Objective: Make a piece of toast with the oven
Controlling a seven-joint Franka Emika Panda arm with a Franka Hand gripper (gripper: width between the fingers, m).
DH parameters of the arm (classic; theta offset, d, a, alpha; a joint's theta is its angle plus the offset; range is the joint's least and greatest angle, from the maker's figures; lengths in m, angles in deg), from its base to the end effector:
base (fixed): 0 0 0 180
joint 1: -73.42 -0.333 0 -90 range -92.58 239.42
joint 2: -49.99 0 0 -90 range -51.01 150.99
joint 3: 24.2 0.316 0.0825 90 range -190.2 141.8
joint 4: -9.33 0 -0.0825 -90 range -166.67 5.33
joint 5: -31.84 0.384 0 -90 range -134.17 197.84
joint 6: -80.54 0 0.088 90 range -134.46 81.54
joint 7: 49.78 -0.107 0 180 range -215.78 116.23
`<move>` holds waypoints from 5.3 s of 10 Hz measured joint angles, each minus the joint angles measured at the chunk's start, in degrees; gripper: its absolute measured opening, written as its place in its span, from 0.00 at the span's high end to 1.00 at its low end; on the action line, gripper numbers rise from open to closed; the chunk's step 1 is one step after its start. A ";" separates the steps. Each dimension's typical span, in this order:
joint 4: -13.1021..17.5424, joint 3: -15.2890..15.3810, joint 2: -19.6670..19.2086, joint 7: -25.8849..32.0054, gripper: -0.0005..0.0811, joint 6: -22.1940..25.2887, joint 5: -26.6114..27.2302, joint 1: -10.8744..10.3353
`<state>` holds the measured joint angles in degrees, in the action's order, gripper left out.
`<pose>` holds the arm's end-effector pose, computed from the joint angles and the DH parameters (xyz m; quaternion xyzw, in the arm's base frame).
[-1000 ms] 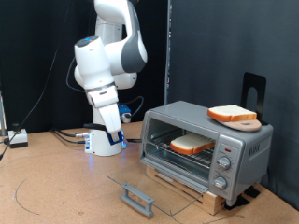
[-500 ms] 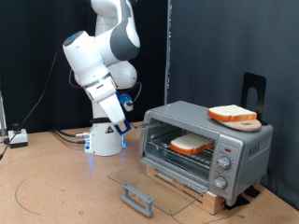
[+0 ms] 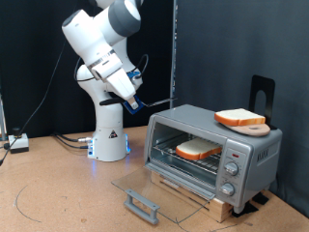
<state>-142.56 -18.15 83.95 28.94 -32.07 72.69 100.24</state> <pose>0.3477 -0.0871 0.4299 -0.9025 -0.3179 -0.1955 0.2149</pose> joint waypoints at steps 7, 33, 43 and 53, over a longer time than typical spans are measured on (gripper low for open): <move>0.62 0.88 0.87 9.42 0.51 14.27 4.29 -7.19; -7.32 23.36 14.31 -3.80 0.01 4.02 20.84 -16.66; -6.22 12.77 15.36 -1.56 0.01 6.21 12.13 -7.90; -0.39 1.31 3.73 9.34 0.01 8.06 0.21 0.22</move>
<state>-142.95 -16.85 87.67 38.28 -24.00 72.90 100.46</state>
